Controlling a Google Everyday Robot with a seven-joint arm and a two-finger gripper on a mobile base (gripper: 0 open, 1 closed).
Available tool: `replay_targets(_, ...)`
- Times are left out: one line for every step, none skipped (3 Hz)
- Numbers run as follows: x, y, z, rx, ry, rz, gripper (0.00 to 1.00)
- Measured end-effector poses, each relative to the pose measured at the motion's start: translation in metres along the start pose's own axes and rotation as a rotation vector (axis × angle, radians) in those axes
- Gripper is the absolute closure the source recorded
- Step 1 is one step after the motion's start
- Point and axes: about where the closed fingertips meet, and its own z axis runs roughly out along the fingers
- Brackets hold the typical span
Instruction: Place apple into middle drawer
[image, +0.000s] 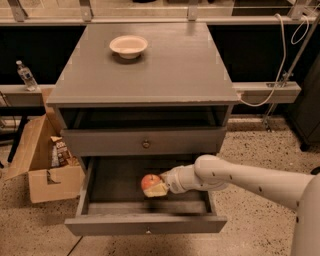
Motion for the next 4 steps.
replay_targets(0.006, -0.008, 0.008, -0.015, -0.009, 0.015, 0.31)
replay_targets(0.015, -0.013, 0.003, -0.016, -0.014, 0.033, 0.06)
replay_targets(0.026, -0.013, -0.021, 0.022, -0.022, 0.059, 0.0)
replay_targets(0.038, -0.012, -0.065, 0.075, -0.073, 0.096, 0.0)
